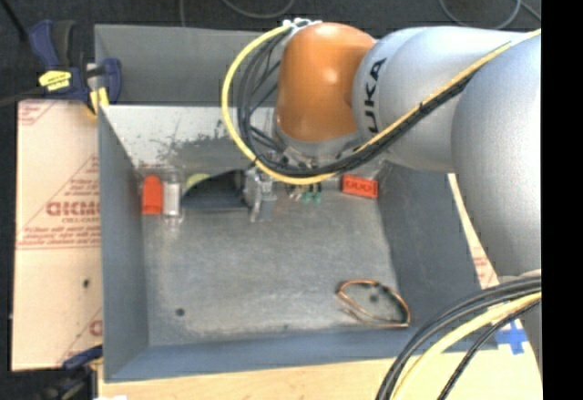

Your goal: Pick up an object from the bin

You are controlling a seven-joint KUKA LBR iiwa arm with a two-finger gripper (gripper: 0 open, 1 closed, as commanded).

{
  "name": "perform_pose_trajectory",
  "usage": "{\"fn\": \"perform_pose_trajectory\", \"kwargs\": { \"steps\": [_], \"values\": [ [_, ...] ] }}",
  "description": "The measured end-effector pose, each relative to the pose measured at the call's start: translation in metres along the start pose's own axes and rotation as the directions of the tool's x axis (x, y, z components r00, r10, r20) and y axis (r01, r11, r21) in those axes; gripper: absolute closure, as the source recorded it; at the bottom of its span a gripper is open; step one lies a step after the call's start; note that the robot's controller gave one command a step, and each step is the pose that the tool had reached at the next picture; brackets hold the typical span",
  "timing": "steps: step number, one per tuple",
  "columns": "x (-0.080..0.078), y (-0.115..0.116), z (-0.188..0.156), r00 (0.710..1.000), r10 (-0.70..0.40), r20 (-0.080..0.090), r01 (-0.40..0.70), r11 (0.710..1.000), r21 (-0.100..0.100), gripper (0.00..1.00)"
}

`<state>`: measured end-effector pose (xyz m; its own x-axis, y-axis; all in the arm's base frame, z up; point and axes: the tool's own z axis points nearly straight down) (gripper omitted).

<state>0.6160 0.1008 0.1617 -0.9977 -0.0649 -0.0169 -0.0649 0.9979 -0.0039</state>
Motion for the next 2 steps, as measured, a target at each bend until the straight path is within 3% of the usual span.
{"fn": "perform_pose_trajectory", "kwargs": {
  "steps": [1,2],
  "values": [
    [0.000,0.000,0.000,1.000,0.000,0.000,0.000,1.000,0.000,1.00],
    [0.000,-0.008,-0.121,0.999,0.040,0.003,-0.040,0.999,0.000,1.00]
  ]
}}
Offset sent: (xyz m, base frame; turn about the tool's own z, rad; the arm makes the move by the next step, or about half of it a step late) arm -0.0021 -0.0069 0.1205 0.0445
